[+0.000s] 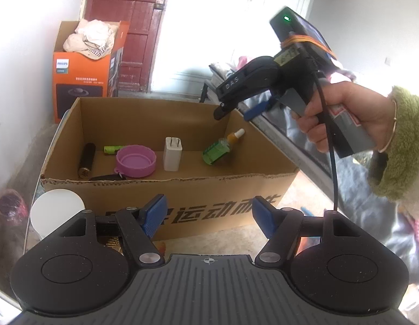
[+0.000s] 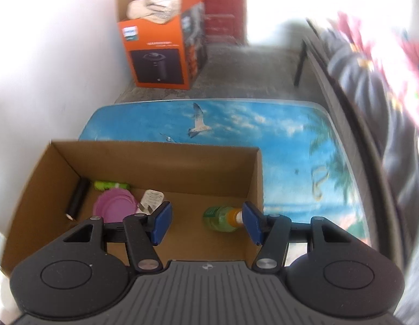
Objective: Organize rigid objects
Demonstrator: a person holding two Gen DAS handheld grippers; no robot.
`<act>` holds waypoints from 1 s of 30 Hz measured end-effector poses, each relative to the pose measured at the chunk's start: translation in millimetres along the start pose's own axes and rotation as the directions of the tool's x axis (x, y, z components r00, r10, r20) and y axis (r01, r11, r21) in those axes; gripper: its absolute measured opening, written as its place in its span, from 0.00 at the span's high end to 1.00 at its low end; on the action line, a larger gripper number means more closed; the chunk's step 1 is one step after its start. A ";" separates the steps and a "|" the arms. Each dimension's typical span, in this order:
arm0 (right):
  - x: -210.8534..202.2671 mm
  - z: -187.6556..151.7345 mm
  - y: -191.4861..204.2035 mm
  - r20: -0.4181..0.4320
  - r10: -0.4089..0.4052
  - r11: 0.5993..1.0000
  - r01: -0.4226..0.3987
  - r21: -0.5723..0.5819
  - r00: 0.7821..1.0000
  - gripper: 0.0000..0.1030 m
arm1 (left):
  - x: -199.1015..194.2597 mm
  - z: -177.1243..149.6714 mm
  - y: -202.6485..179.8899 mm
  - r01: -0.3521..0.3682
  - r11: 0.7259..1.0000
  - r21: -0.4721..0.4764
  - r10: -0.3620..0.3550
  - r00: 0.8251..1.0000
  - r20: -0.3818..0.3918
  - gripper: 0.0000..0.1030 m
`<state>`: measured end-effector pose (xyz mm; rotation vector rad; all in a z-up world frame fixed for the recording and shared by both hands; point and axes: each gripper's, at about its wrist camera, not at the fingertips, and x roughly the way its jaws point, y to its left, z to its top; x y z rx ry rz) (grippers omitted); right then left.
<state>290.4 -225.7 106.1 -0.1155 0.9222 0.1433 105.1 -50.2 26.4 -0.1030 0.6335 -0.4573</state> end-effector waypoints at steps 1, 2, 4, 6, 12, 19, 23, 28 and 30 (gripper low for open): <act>0.7 -1.8 10.6 0.004 -0.020 0.995 0.021 -0.100 1.000 0.42 | 0.4 -1.2 -1.1 -0.003 1.000 0.007 0.003 1.000 -0.005 0.33; 4.3 -2.0 21.4 0.009 -0.048 0.976 0.049 -0.213 0.999 0.42 | 1.4 -2.3 -1.7 -0.003 1.000 0.010 0.003 1.000 -0.012 0.33; 16.9 -4.9 43.7 0.001 -0.115 0.885 0.103 -0.455 0.993 0.42 | 2.9 -3.4 -2.9 0.001 1.000 0.010 -0.001 1.000 -0.024 0.33; 33.3 -10.0 58.9 -0.029 -0.167 0.757 0.109 -0.645 0.986 0.42 | 3.5 -3.9 -4.7 0.001 1.000 0.015 0.000 1.000 -0.031 0.33; 62.8 -19.3 78.6 -0.125 -0.288 0.433 0.013 -0.901 0.949 0.42 | 7.0 -5.0 -7.7 -0.001 0.999 0.037 0.002 0.999 -0.046 0.33; 92.0 -19.1 80.7 -0.164 -0.437 0.286 -0.036 -0.957 0.884 0.50 | 10.7 -3.7 -8.7 0.010 0.999 0.043 -0.008 0.999 -0.051 0.33; 102.6 -21.9 83.8 -0.177 -0.443 0.276 -0.054 -0.960 0.879 0.63 | 10.8 -3.9 -8.5 0.019 0.999 0.037 -0.017 0.999 -0.049 0.33; 104.3 -27.5 87.9 -0.158 -0.421 0.265 -0.045 -0.963 0.893 0.73 | 10.0 -4.6 -3.8 0.023 0.999 0.024 -0.021 0.999 -0.048 0.33; 102.5 -25.9 89.1 -0.152 -0.412 0.260 -0.043 -0.965 0.898 0.73 | 10.6 -5.2 -3.7 0.021 1.000 0.018 -0.020 0.999 -0.048 0.33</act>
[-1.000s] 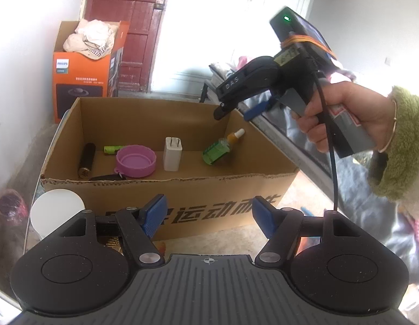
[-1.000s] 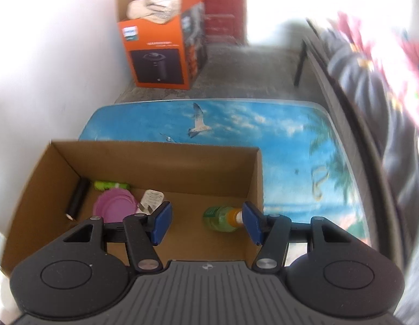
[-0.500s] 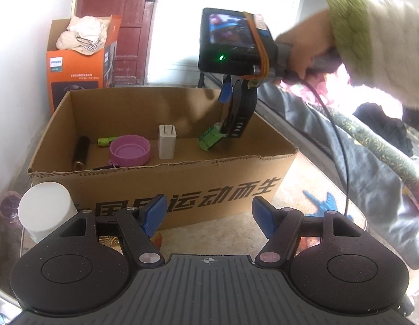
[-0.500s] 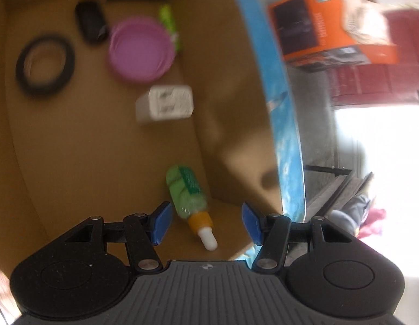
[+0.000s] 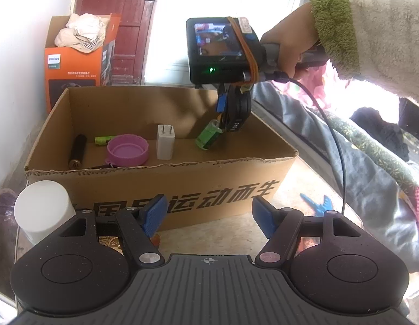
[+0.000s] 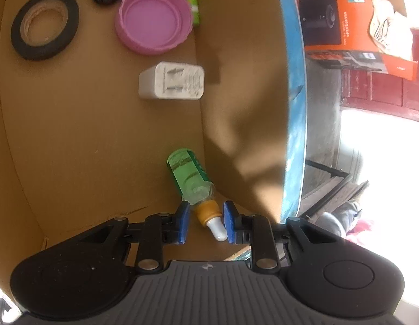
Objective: Organize rigid objects
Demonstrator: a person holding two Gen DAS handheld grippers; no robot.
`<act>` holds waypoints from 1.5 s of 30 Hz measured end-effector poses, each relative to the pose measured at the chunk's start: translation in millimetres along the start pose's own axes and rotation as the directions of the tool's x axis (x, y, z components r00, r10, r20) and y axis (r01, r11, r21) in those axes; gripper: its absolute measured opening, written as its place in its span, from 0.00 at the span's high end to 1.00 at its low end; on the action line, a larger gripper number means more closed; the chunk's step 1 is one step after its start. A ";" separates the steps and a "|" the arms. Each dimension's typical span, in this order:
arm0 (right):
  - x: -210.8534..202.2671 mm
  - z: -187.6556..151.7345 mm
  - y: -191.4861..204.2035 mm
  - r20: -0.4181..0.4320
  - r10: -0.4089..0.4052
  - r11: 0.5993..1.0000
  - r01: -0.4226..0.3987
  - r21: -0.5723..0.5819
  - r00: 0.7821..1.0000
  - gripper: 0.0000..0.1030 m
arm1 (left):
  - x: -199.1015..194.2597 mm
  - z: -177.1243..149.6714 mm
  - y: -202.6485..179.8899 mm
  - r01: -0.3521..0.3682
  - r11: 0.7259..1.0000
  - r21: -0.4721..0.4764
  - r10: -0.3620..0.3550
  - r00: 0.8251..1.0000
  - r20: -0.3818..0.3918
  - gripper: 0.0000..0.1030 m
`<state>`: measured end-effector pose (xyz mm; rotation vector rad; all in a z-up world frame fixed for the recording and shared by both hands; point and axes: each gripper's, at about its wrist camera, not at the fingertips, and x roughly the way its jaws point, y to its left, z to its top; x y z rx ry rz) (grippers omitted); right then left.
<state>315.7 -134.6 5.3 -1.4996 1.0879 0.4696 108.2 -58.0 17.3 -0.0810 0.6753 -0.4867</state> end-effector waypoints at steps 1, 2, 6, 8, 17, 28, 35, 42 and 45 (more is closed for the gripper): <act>-0.6 1.1 -0.6 0.002 -0.002 1.000 0.002 -0.001 1.000 0.73 | 0.1 -0.2 0.2 0.000 1.000 -0.003 0.000 1.000 0.001 0.33; -1.4 1.7 -1.1 0.004 -0.007 1.000 0.007 -0.007 1.000 0.73 | 0.0 -0.3 0.5 0.000 1.000 -0.005 0.000 1.000 0.001 0.33; -5.6 5.4 1.5 0.014 -0.026 0.999 0.027 -0.028 1.000 0.73 | -0.7 -0.6 0.1 0.003 1.000 -0.011 -0.003 1.000 0.006 0.33; -8.6 7.3 1.3 0.032 -0.024 0.999 0.024 -0.023 0.999 0.73 | -0.5 -0.7 -0.3 0.005 1.000 -0.014 -0.005 1.000 0.007 0.33; -15.6 15.2 -3.4 0.090 -0.021 1.000 0.021 0.002 0.996 0.73 | 0.7 -0.6 1.9 0.002 1.000 -0.017 -0.002 1.000 -0.001 0.33; -52.8 -1.9 -31.8 0.269 0.002 0.980 -0.055 0.190 0.963 0.71 | 2.1 -0.2 -2.2 -0.005 1.000 -0.010 0.005 1.000 -0.006 0.33; -135.0 -81.4 -21.3 0.606 -0.017 0.865 -0.292 0.407 0.795 0.58 | -9.1 -6.1 -5.0 -0.013 1.000 0.001 0.013 1.000 -0.002 0.27; -179.8 -181.2 41.0 0.685 -0.128 0.623 -0.479 0.618 0.717 0.58 | -21.5 -22.4 -11.7 -0.032 0.997 0.064 0.034 0.999 -0.031 0.18; -176.1 -207.3 70.2 0.698 -0.125 0.460 -0.582 0.670 0.705 0.58 | -27.4 -32.1 -10.7 -0.047 0.997 0.069 0.050 0.998 -0.045 0.17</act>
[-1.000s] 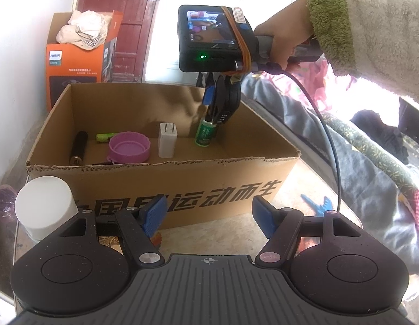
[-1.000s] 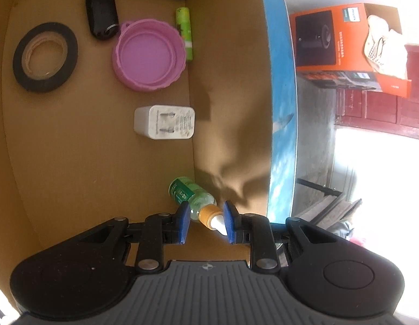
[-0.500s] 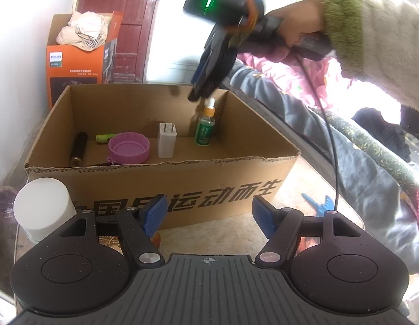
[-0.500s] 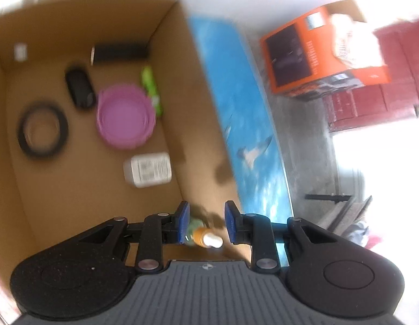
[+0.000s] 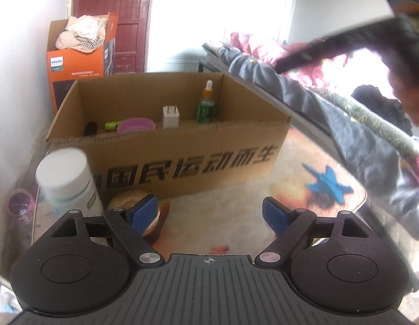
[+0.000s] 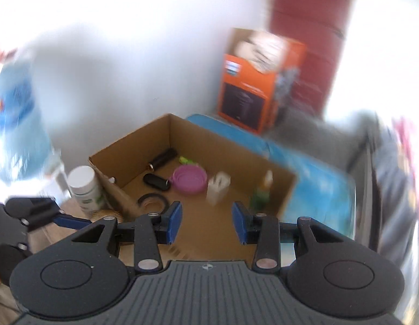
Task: Organize rigid objects
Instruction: 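Withdraw the right gripper from the box toward the gold-lidded jar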
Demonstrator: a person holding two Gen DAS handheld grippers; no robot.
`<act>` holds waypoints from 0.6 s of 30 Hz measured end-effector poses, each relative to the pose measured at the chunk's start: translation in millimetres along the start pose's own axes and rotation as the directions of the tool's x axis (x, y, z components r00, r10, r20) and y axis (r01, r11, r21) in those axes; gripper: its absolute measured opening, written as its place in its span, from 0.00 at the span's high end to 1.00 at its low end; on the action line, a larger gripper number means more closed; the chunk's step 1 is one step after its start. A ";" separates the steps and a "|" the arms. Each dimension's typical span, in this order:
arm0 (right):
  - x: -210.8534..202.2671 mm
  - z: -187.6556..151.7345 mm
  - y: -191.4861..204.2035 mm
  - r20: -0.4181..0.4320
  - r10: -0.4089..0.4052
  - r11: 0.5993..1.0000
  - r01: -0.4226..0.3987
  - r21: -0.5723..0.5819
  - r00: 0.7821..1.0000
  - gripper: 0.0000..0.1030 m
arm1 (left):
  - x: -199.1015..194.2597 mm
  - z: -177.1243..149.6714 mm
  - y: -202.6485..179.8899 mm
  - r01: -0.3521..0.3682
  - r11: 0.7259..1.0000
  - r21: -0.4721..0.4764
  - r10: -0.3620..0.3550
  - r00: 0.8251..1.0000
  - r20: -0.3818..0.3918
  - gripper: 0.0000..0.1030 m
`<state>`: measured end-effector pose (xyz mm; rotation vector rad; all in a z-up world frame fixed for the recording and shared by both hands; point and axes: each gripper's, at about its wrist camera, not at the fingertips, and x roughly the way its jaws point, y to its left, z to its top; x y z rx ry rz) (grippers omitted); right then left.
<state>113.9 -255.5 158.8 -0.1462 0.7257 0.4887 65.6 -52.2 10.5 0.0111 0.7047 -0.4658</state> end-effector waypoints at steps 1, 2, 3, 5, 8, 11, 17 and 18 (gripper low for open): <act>-1.5 -11.9 -0.5 0.001 0.018 0.998 -0.018 0.056 1.000 0.58 | -1.6 -3.2 0.6 -0.006 1.000 -0.005 0.006 1.000 -0.004 0.16; -0.7 -22.9 0.2 0.000 0.025 0.995 -0.025 0.098 1.000 0.58 | -2.6 -6.0 1.5 -0.010 1.000 -0.010 0.010 1.000 -0.006 0.15; 1.2 -33.8 0.9 0.006 0.041 0.990 -0.041 0.136 0.999 0.58 | -3.2 -9.0 2.8 -0.015 1.000 -0.015 0.015 1.000 -0.010 0.14; 8.8 -55.1 5.5 0.025 0.096 0.972 -0.099 0.213 0.995 0.58 | -2.2 -14.2 5.3 -0.032 0.999 -0.025 0.031 0.999 -0.027 0.13; 36.5 -77.1 10.6 0.042 0.149 0.942 -0.154 0.297 0.988 0.58 | 4.0 -20.4 8.5 -0.079 0.997 -0.020 0.078 0.995 -0.057 0.13; 69.8 -86.0 17.3 0.046 0.213 0.904 -0.214 0.369 0.976 0.58 | 14.2 -26.3 9.4 -0.152 0.988 0.008 0.153 0.986 -0.072 0.13; 128.6 -80.4 34.9 0.041 0.337 0.861 -0.325 0.391 0.941 0.58 | 38.8 -33.9 10.6 -0.246 0.968 0.051 0.250 0.964 -0.096 0.13; 136.0 -78.8 37.6 0.035 0.344 0.860 -0.330 0.390 0.938 0.58 | 42.0 -33.8 11.7 -0.255 0.965 0.060 0.260 0.962 -0.088 0.13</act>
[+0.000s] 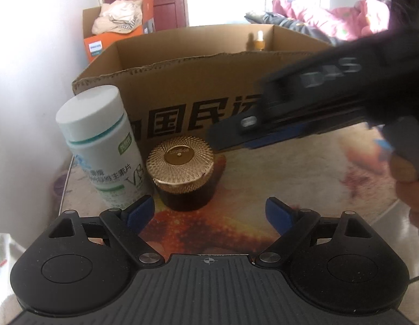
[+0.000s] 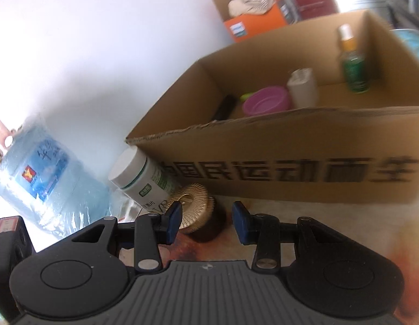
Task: Organize rigid objects
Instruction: 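Withdraw the right gripper from the box toward the gold-lidded jar, then grasp the gold lid of the jar with the right gripper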
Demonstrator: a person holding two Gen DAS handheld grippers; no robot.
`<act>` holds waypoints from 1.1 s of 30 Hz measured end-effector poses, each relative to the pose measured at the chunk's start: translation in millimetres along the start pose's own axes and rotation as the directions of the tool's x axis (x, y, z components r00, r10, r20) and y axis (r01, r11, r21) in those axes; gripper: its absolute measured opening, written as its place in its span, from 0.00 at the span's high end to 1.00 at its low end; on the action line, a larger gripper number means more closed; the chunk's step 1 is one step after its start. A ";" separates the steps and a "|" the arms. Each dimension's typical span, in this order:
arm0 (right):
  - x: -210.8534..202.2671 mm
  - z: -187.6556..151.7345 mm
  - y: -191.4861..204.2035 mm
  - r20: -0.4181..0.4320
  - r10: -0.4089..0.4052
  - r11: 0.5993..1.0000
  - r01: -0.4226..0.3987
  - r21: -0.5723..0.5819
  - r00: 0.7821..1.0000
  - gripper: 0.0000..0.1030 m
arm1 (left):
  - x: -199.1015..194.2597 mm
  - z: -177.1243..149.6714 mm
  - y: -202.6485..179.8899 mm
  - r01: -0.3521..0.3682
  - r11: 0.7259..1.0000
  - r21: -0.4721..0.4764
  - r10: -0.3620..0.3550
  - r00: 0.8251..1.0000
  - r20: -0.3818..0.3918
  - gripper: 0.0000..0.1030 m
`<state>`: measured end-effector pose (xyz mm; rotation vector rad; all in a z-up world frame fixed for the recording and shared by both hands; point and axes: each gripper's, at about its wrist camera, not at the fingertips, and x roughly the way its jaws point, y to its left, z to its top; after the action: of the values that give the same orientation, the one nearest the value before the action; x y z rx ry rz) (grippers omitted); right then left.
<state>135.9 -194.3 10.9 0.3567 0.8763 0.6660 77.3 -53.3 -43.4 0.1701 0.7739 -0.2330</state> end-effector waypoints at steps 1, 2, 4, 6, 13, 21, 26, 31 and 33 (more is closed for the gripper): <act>6.8 1.5 -0.4 -0.012 0.010 1.000 -0.010 -0.002 1.000 0.58 | 3.0 0.6 -1.5 -0.013 1.000 0.011 0.013 1.000 0.005 0.13; 12.1 3.0 -0.6 -0.022 0.021 1.000 -0.021 -0.004 1.000 0.58 | 6.0 0.9 -2.9 -0.022 1.000 0.023 0.022 1.000 0.008 0.13; 21.3 4.7 0.1 -0.034 0.028 0.999 -0.029 -0.016 0.999 0.58 | 11.7 1.5 -4.0 -0.027 0.999 0.026 0.026 0.999 0.018 0.13; 32.1 7.1 0.7 -0.040 0.032 0.999 -0.033 -0.030 0.999 0.58 | 16.1 3.1 -4.7 -0.031 0.999 0.019 0.030 0.999 0.020 0.12; 39.2 13.9 -1.9 -0.069 0.047 0.998 -0.050 -0.049 0.997 0.57 | 16.2 2.7 -5.4 -0.011 0.999 0.038 0.010 0.999 0.038 0.10; 9.7 3.9 -14.4 -0.064 0.009 1.000 -0.010 -0.029 0.998 0.56 | 8.3 5.2 -15.8 0.088 0.994 0.065 -0.090 0.995 0.037 0.11; -11.2 -1.3 -25.3 -0.038 -0.050 0.999 0.050 0.000 0.998 0.55 | -0.1 5.4 -37.7 0.162 0.978 0.132 -0.166 0.986 0.023 0.11; -33.9 -1.7 -37.8 -0.011 -0.079 0.996 0.079 0.046 0.997 0.55 | -9.0 6.7 -54.2 0.209 0.962 0.176 -0.218 0.975 0.032 0.16; -43.3 -4.1 -42.2 0.008 -0.076 0.995 0.075 0.069 0.997 0.55 | -12.7 7.4 -57.6 0.188 0.963 0.194 -0.202 0.978 0.051 0.16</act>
<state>129.1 -254.6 11.0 0.3870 0.8997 0.5646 57.9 -108.5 -33.0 0.2630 0.6979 -0.4977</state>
